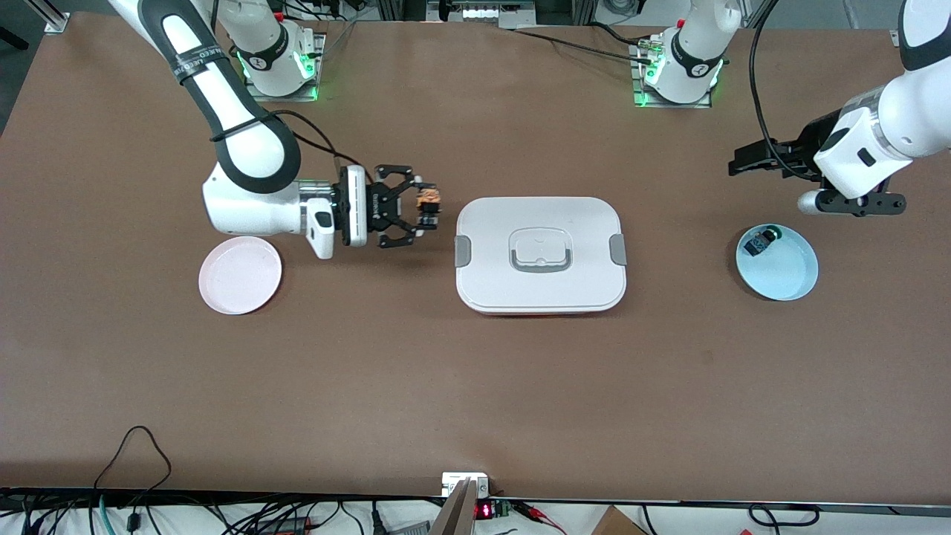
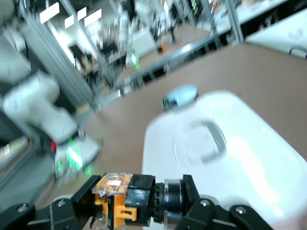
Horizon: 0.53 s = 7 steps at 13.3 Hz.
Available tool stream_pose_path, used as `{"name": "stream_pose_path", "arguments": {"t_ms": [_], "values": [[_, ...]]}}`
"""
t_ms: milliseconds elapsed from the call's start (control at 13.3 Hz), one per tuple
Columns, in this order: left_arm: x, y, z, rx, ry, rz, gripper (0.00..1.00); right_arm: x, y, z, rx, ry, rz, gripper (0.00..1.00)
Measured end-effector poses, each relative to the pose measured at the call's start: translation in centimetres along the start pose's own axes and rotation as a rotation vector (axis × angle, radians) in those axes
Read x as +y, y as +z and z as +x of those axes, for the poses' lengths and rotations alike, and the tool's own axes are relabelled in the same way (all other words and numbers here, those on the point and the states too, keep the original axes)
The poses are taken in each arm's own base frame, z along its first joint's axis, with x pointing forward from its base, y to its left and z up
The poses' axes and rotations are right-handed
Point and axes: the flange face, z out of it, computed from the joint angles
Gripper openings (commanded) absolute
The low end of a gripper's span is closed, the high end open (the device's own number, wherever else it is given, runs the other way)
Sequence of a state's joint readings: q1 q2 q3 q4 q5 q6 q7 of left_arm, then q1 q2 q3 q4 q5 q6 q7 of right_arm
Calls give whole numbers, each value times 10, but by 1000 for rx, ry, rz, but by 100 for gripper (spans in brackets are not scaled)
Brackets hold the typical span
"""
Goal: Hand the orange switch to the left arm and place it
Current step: 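Lift the orange switch with the right gripper over the white box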
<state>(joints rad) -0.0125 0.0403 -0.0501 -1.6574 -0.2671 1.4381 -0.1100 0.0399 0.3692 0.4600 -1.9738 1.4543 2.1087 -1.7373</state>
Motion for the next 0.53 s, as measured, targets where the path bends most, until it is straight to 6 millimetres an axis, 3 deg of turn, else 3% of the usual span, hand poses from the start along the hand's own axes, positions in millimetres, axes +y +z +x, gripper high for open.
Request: {"name": "stream_pose_path", "arguments": {"t_ms": [226,526], "values": [[9,14,4,-93,4,-159,100,-26,52,31,194,97,-11,1],[17,50,27,-259,-6,-430,100,-58,107,67,322,164,-9,1]]}}
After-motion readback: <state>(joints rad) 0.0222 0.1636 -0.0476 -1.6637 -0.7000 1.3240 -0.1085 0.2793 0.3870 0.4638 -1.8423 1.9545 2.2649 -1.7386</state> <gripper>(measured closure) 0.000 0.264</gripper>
